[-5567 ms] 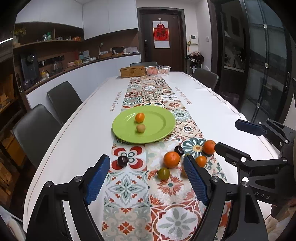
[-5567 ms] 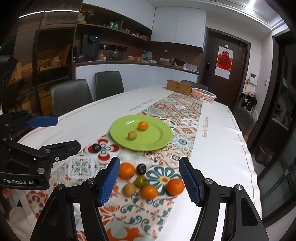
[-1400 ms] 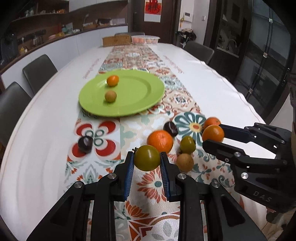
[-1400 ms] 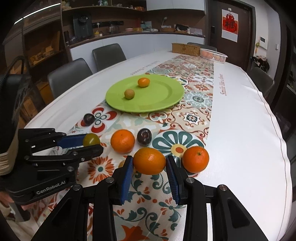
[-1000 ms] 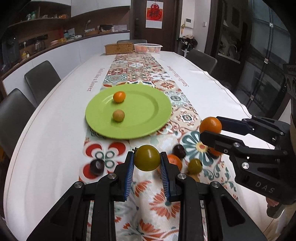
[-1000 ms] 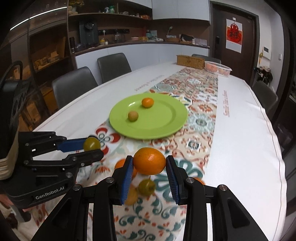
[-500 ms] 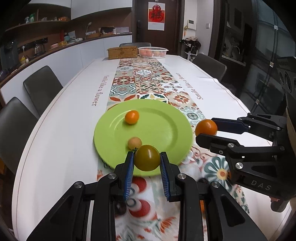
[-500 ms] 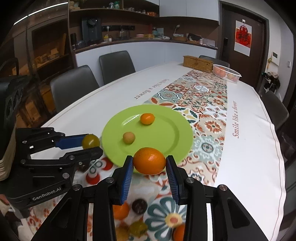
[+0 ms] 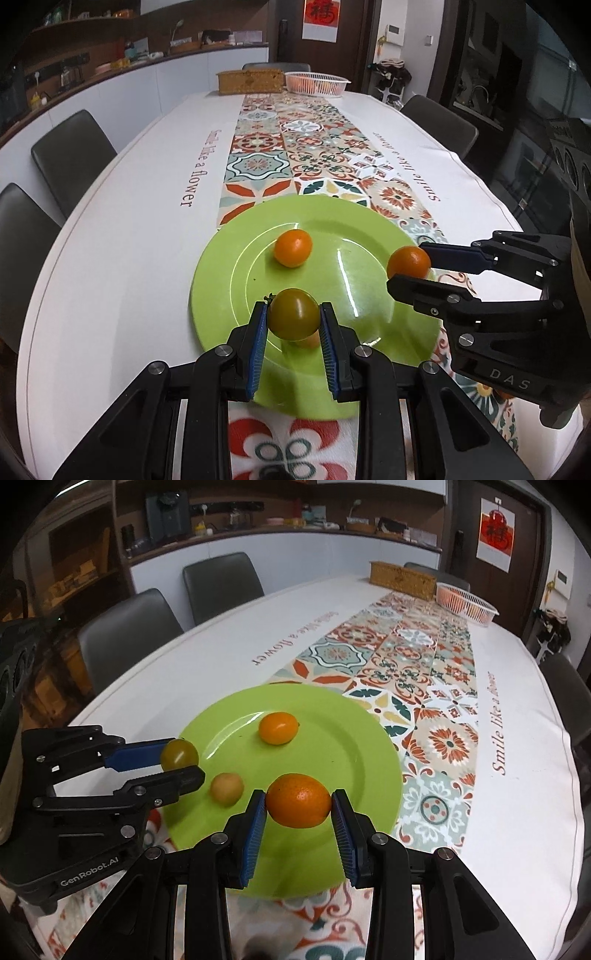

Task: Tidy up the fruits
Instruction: 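Carry both fruits onto the green plate and open both grippers, then withdraw both grippers from the plate toward the remaining fruits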

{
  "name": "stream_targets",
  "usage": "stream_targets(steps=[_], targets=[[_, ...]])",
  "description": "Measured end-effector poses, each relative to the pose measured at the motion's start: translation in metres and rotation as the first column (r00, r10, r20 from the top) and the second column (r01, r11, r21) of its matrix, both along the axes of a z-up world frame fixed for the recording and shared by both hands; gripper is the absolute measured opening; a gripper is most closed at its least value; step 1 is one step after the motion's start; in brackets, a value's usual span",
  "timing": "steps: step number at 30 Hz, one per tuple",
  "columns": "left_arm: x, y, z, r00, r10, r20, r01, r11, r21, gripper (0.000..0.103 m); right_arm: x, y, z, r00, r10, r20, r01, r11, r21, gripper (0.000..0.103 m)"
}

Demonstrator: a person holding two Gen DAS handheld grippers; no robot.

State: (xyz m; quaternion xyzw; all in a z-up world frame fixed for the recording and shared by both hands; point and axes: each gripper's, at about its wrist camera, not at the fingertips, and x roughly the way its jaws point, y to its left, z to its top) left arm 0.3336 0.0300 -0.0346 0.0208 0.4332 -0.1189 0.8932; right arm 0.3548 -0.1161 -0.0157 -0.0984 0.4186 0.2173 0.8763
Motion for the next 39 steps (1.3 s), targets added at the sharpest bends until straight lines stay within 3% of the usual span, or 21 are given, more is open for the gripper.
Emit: stream_targets(steps=[5,8,13,19,23,31,39], targets=[[0.009,0.001,-0.003,1.0,0.004,-0.005,-0.004,1.0,0.01,0.028,0.012,0.001,-0.007,1.0,-0.015,-0.016,0.015,1.0,-0.009,0.037],[0.008,0.001,-0.002,1.0,0.002,-0.004,-0.002,1.0,0.002,0.034,0.013,0.0,-0.008,1.0,-0.019,-0.024,0.019,1.0,-0.002,0.037],[-0.001,0.002,0.002,1.0,0.017,0.003,-0.017,1.0,0.011,0.038,0.008,-0.004,-0.003,0.999,-0.029,-0.031,0.03,0.999,0.031,0.048],[-0.034,0.0,0.02,0.997,0.056,0.053,-0.059,0.997,0.059,0.041,-0.022,-0.016,0.018,0.999,-0.038,0.035,0.036,0.998,0.044,0.048],[-0.06,-0.008,0.038,0.993,0.063,0.097,-0.069,0.996,0.058,0.049,-0.049,-0.026,0.034,0.996,-0.041,0.08,0.037,0.998,0.06,0.048],[-0.113,-0.026,0.069,0.985,0.063,0.163,-0.069,0.997,0.032,0.063,-0.103,-0.05,0.065,0.982,-0.071,0.177,0.054,0.993,0.103,0.065],[-0.159,-0.046,0.084,0.975,0.08,0.206,-0.086,0.996,0.021,0.082,-0.145,-0.073,0.079,0.965,-0.109,0.238,0.085,0.99,0.111,0.071]])
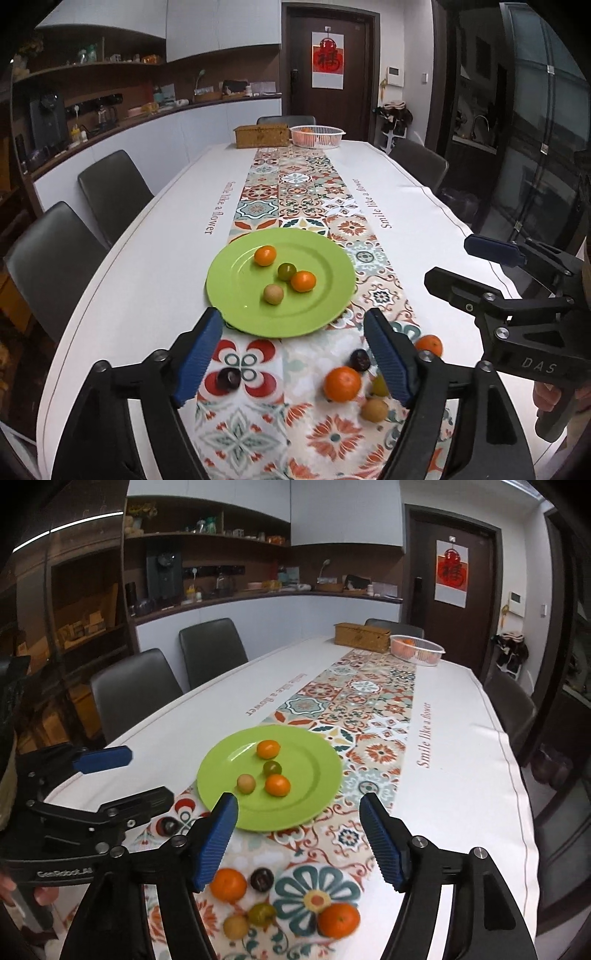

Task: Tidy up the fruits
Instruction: 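Withdraw both grippers from the plate toward the remaining fruits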

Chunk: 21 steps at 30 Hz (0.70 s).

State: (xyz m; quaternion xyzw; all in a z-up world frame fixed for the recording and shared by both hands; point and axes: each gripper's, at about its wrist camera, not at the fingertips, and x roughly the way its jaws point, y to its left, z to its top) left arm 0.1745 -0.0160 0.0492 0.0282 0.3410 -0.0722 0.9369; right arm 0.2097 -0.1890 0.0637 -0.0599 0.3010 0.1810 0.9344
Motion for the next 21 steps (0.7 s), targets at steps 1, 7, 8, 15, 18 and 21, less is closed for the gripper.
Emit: stream_targets(steps=[1,7,8,15,18,21], targets=[[-0.005,-0.003,0.0,1.0,0.001,0.001,-0.001,1.0,0.0,0.083,-0.005,-0.003,0.0,1.0,0.001,0.002,-0.001,1.0,0.002,0.071],[-0.023,-0.017,-0.005,1.0,0.007,-0.025,-0.008,1.0,-0.018,0.086,-0.026,-0.019,-0.004,1.0,0.006,0.0,-0.006,1.0,-0.007,0.071],[-0.025,-0.019,-0.007,1.0,0.007,-0.029,-0.007,1.0,-0.016,0.087,-0.027,-0.02,-0.005,1.0,0.007,-0.002,-0.007,1.0,-0.007,0.071],[-0.033,-0.033,-0.026,0.996,0.014,-0.09,-0.014,1.0,-0.004,0.088,-0.033,-0.033,-0.021,0.999,0.02,-0.045,-0.021,1.0,-0.023,0.071],[-0.034,-0.038,-0.037,0.993,0.012,-0.119,-0.012,1.0,0.006,0.088,-0.033,-0.036,-0.031,0.997,0.028,-0.068,-0.031,0.999,-0.04,0.071],[-0.035,-0.042,-0.046,0.99,0.014,-0.144,-0.013,1.0,0.011,0.088,-0.031,-0.04,-0.041,0.995,0.028,-0.093,-0.033,0.998,-0.052,0.071]])
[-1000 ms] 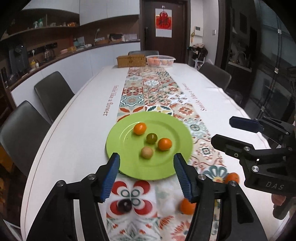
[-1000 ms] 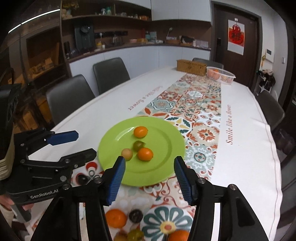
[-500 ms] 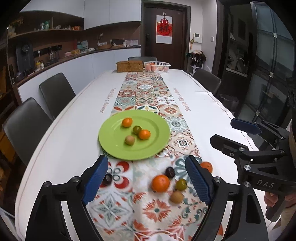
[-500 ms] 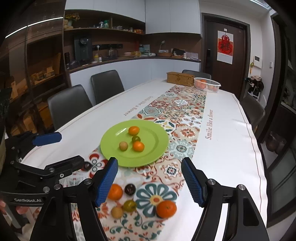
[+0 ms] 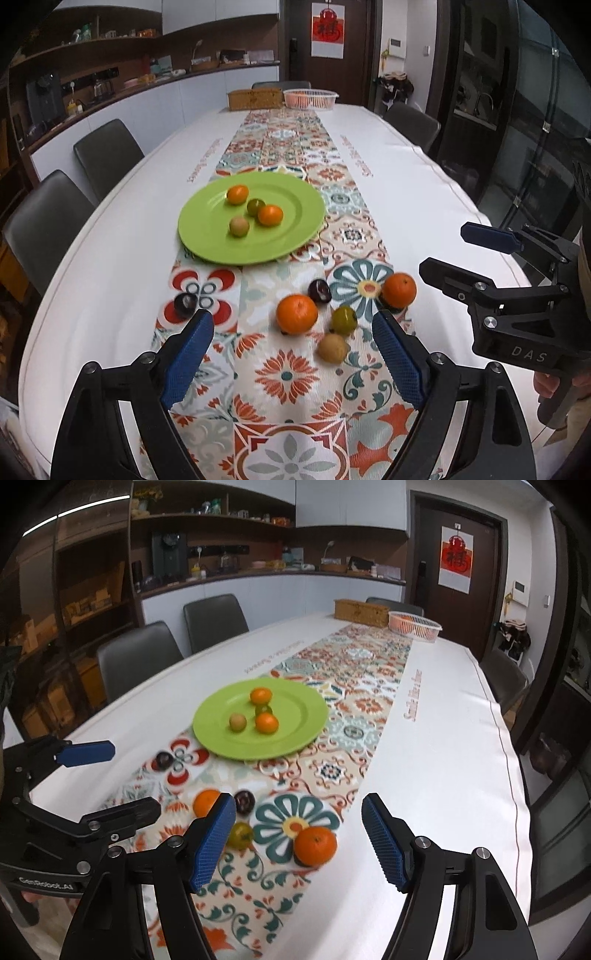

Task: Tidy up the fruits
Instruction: 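Withdraw both grippers from the plate toward the remaining fruits, then move the left gripper to a brown fruit while the right gripper grasps a large mandarin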

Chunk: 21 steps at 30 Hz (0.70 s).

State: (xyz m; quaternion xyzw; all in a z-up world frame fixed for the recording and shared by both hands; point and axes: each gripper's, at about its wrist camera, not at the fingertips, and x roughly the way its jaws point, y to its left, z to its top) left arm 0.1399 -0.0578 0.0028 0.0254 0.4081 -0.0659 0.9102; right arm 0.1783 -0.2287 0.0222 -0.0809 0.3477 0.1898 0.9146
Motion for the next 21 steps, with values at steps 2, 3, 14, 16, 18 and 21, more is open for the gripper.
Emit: stream_targets(steps=[2,3,14,16,18,21], targets=[[0.0,-0.001,-0.006,1.0,-0.001,-0.017,0.001,1.0,0.0,0.088,0.001,-0.003,-0.007,1.0,-0.002,-0.018,0.002,1.0,-0.008,0.071],[0.0,-0.002,-0.01,1.0,-0.002,-0.028,0.002,1.0,0.0,0.088,0.001,-0.004,-0.01,1.0,-0.003,-0.025,0.003,1.0,-0.012,0.071],[0.007,-0.012,-0.041,0.993,-0.025,-0.114,0.022,0.999,-0.025,0.088,0.01,-0.012,-0.047,0.992,-0.003,-0.127,-0.001,0.999,-0.035,0.071],[0.009,-0.013,-0.046,0.991,-0.028,-0.128,0.024,0.999,-0.034,0.087,0.012,-0.012,-0.053,0.99,-0.005,-0.143,-0.001,0.999,-0.037,0.071],[0.012,-0.014,-0.051,0.99,-0.029,-0.137,0.023,0.999,-0.041,0.087,0.015,-0.013,-0.058,0.988,-0.002,-0.157,-0.004,0.999,-0.037,0.071],[0.017,-0.015,-0.058,0.988,-0.03,-0.152,0.023,0.999,-0.043,0.085,0.017,-0.011,-0.063,0.987,0.002,-0.163,-0.011,0.999,-0.05,0.071]])
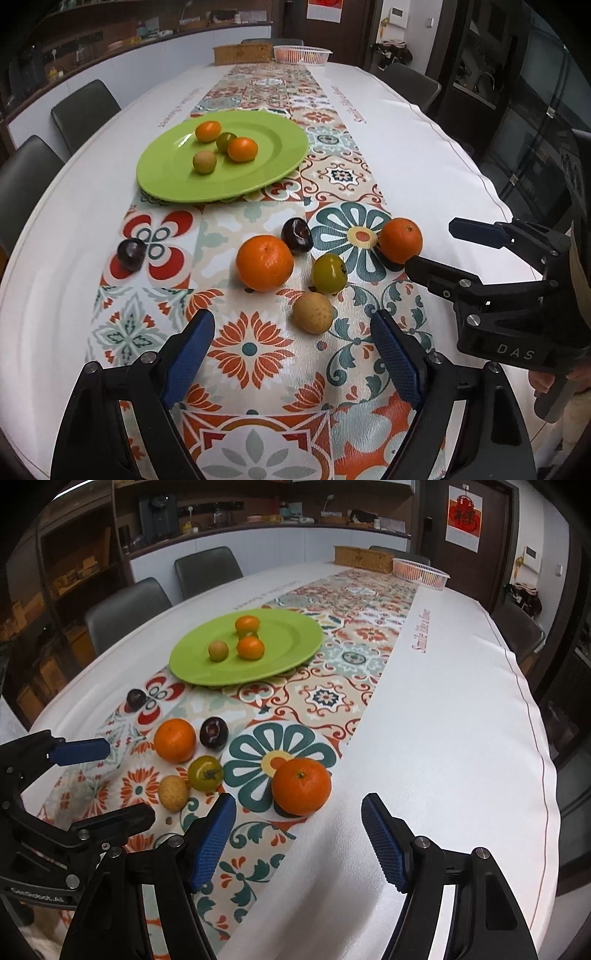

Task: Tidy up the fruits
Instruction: 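Move the left gripper to a brown fruit while the right gripper grasps a large mandarin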

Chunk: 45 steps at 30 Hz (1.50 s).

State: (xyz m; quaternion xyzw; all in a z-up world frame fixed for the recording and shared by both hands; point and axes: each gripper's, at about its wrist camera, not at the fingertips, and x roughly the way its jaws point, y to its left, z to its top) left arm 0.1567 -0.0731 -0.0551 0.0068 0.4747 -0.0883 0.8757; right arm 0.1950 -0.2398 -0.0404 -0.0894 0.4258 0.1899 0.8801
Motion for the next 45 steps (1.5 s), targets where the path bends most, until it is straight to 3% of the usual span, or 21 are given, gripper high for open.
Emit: stream_targets(steps=[8,15,22,27,31,45], targets=[[0.013,-0.005,-0.015,0.999,-0.006,-0.036,0.006,1.0,0.005,0.075,0.008,0.006,-0.009,1.0,0.005,0.005,-0.005,0.999,-0.041,0.067],[0.018,-0.006,-0.021,0.998,-0.01,-0.057,0.009,1.0,-0.021,0.056,0.018,0.011,-0.018,1.0,0.014,-0.017,-0.015,0.998,-0.059,0.06],[0.022,-0.011,-0.025,0.997,-0.027,-0.078,0.025,0.999,-0.027,0.044,0.027,0.01,-0.024,0.999,-0.001,-0.051,-0.001,0.999,-0.038,0.054],[0.022,-0.013,-0.025,0.996,-0.046,-0.073,0.044,0.999,-0.022,0.027,0.031,0.012,-0.028,0.998,-0.004,-0.065,0.002,0.999,-0.034,0.049],[0.021,-0.014,-0.025,0.996,-0.054,-0.069,0.053,0.998,-0.018,0.027,0.029,0.014,-0.029,0.998,0.008,-0.065,-0.011,0.999,-0.04,0.043],[0.011,-0.01,-0.004,0.998,-0.065,-0.002,0.065,0.997,-0.039,0.027,0.01,0.011,-0.01,0.999,0.004,-0.044,-0.004,1.0,0.011,0.042]])
